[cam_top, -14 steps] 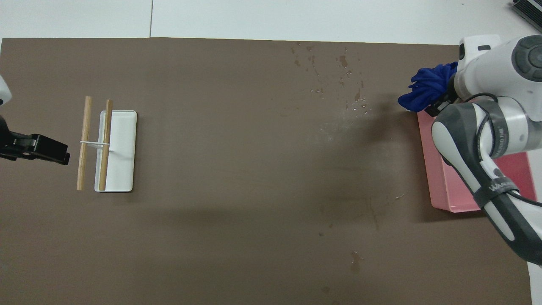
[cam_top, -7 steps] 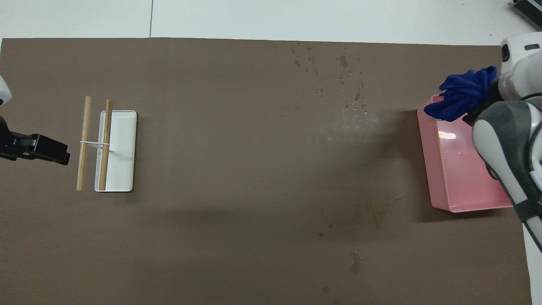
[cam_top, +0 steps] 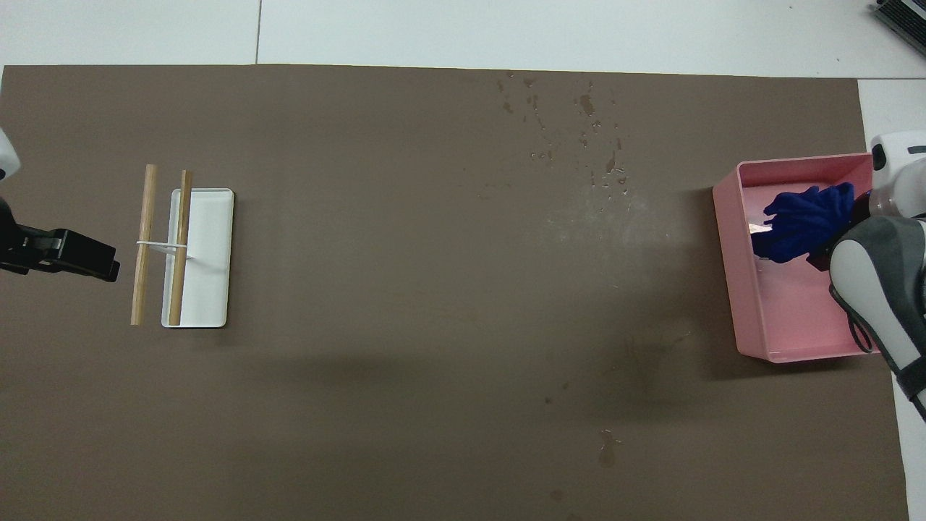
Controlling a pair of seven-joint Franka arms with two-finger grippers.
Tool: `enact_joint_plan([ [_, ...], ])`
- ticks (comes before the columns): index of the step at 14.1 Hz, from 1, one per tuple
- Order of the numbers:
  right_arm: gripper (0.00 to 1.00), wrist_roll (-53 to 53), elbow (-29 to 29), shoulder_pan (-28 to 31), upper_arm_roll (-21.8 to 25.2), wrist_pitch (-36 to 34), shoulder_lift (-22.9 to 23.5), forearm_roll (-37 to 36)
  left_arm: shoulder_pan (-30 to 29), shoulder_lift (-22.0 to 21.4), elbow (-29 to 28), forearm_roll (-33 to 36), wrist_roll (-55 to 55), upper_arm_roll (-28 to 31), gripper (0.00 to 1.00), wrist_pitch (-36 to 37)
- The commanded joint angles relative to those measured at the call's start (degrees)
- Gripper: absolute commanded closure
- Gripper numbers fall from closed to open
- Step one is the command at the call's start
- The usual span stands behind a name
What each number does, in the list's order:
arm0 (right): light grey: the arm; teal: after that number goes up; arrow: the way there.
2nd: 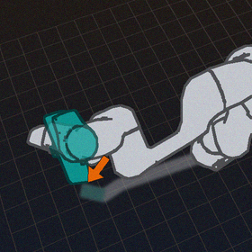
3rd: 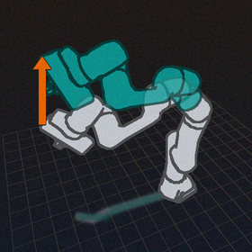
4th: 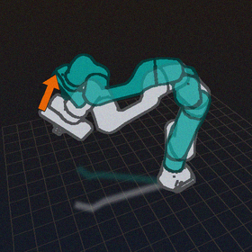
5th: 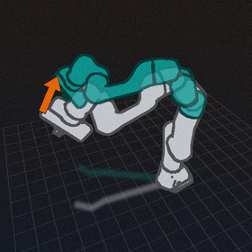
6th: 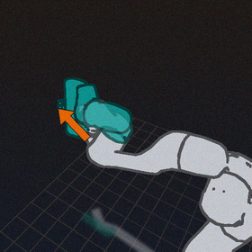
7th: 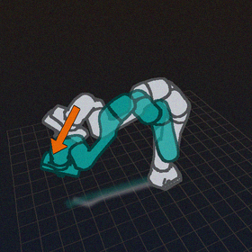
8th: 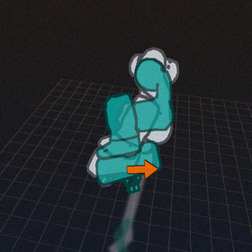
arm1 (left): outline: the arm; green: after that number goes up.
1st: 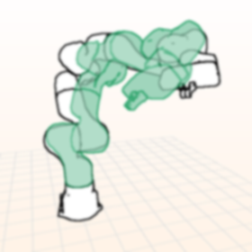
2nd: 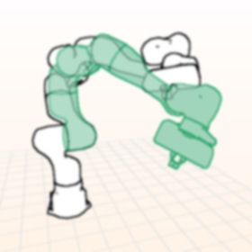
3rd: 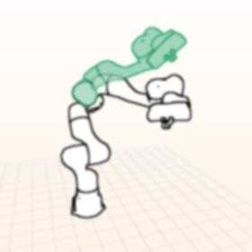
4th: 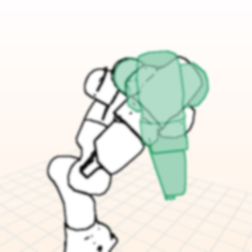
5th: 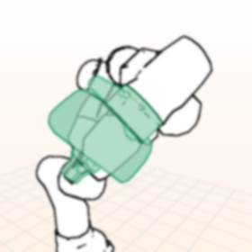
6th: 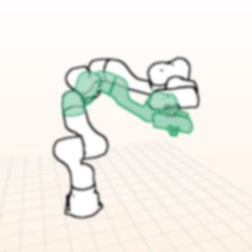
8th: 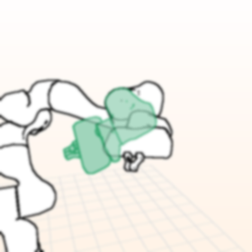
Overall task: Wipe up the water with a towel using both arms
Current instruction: 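Open the right gripper to drop the cloth into the pink bin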
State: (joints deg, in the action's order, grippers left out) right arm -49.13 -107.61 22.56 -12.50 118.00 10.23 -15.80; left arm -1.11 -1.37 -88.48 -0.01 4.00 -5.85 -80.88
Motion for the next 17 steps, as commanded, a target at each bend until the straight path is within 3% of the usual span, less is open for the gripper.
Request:
enact_joint_plan([
  [1,0.00,0.26,-2.25,0.21,-0.25,1.00,-2.49,0.95,-0.03,-1.27,-1.08,0.89,0.22,-0.04,0.00,0.55],
  [5,0.00,0.53,-1.90,0.21,-0.25,0.83,-2.49,1.56,-0.03,-1.27,-1.08,0.89,0.22,-0.04,0.00,0.55],
  [10,0.00,2.01,-1.37,0.03,-0.33,-1.28,-2.49,13.22,-0.03,-1.27,-1.08,0.89,0.22,0.05,0.00,0.55],
  [13,0.00,16.81,0.64,-2.85,-0.86,-4.60,-2.58,17.21,-0.03,-1.27,-1.08,0.89,0.22,-0.04,0.00,0.55],
  [17,0.00,39.68,6.96,-8.57,-1.39,-15.75,-3.63,17.38,-0.03,-1.27,-1.08,0.89,0.22,-0.04,0.00,0.55],
])
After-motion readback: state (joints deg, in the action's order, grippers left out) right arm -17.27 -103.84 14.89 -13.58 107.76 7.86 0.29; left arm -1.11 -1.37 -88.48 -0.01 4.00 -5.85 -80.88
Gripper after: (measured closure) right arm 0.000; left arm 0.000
